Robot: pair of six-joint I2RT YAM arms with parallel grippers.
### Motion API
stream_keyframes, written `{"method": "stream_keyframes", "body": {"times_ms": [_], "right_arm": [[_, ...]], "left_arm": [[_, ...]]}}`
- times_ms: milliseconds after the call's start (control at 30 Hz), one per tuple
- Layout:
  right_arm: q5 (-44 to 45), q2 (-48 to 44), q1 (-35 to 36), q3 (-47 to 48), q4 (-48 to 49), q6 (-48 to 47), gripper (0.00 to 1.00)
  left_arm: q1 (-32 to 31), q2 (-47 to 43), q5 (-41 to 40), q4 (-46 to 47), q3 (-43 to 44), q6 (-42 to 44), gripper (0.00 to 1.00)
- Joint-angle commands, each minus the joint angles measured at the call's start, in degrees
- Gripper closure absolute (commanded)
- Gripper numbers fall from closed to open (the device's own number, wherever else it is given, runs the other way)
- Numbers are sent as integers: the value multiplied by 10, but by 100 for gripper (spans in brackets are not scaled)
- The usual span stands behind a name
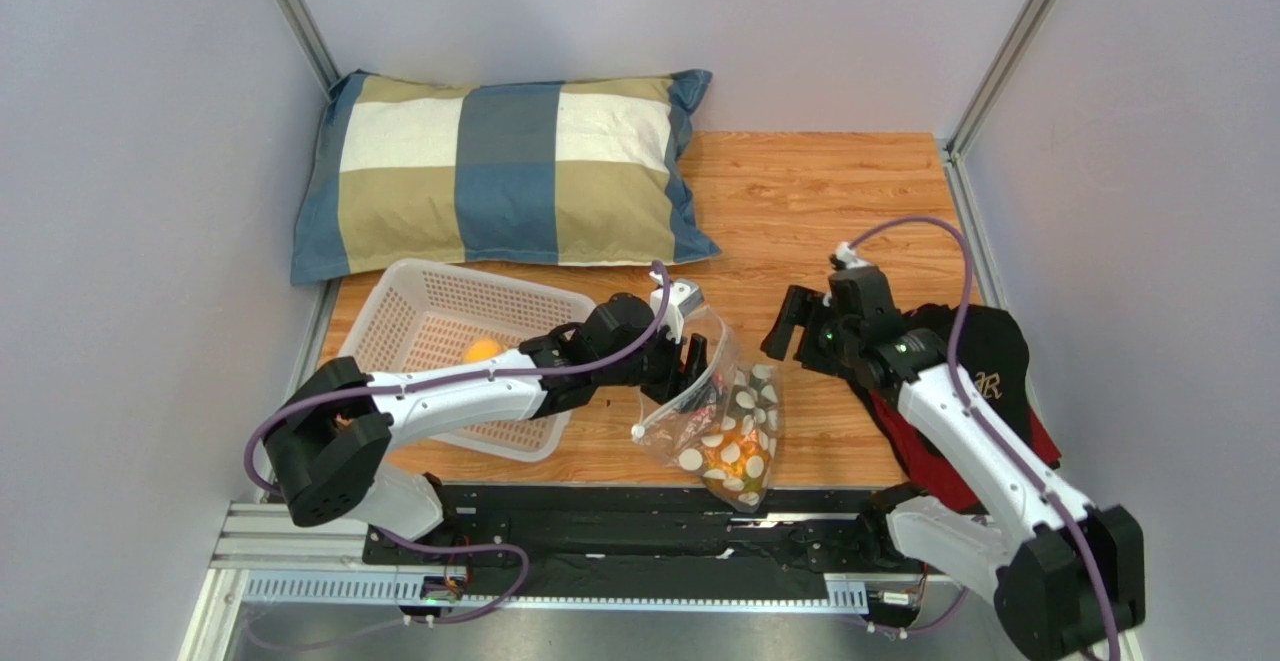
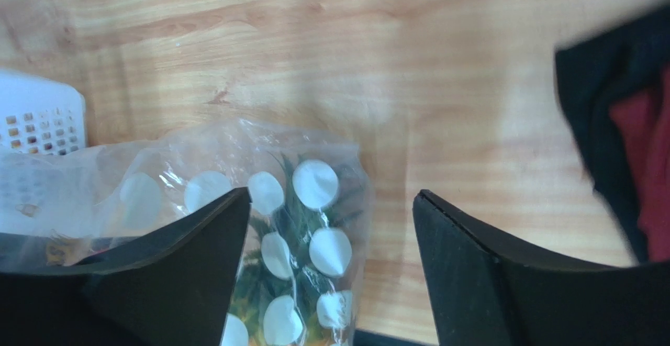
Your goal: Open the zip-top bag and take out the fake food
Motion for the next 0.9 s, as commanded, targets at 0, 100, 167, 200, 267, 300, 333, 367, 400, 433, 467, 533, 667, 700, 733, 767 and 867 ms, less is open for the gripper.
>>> {"method": "stream_keyframes", "body": {"times_ms": [0, 100, 167, 200, 267, 300, 333, 367, 400, 433, 467, 533, 667, 700, 733, 767, 867], "right_arm": [[-82, -80, -27, -111, 41, 82, 11], [-137, -87, -29, -161, 131, 120, 10], [-149, -55, -30, -160, 160, 124, 11], [-154, -40, -29, -158, 167, 119, 11], [-164, 9, -28, -156, 184, 114, 14], [-183, 26, -29, -162, 216, 117, 18], [-192, 40, -29, -167, 240, 124, 22], [-198, 50, -28, -171, 279, 131, 33], [-204, 69, -28, -177, 296, 138, 43], [-210, 72, -27, -182, 307, 151, 52], [-207, 74, -28, -185, 316, 155, 62], [-195, 74, -29, -185, 333, 161, 96], [-138, 79, -40, -150, 272, 129, 100], [-128, 84, -43, -142, 260, 118, 100], [-107, 93, -46, -133, 248, 107, 100], [-98, 100, -52, -120, 231, 88, 100], [-77, 117, -66, -111, 221, 65, 100]], "left_arm": [[3, -27, 31, -34, -2, -11, 100], [5, -46, 27, -29, -17, -8, 100], [5, -46, 32, -46, -9, -2, 100], [5, -47, 37, -46, -9, -1, 100], [5, -50, 40, -36, -15, -6, 100], [5, -49, 45, -33, -16, -6, 100], [5, -47, 46, -35, -14, -3, 100], [6, -46, 50, -42, -12, -1, 100], [6, -45, 53, -45, -9, 1, 100], [6, -46, 55, -47, -7, 2, 100], [7, -51, 55, -63, -7, 3, 100], [9, -56, 49, -74, -9, 3, 100], [14, -91, 11, -159, -10, -10, 100], [14, -103, 3, -169, -14, -12, 100], [14, -119, 1, -175, -29, -13, 100], [14, -159, -5, -187, -39, -16, 100], [15, -254, -45, -231, -71, -24, 100]]}}
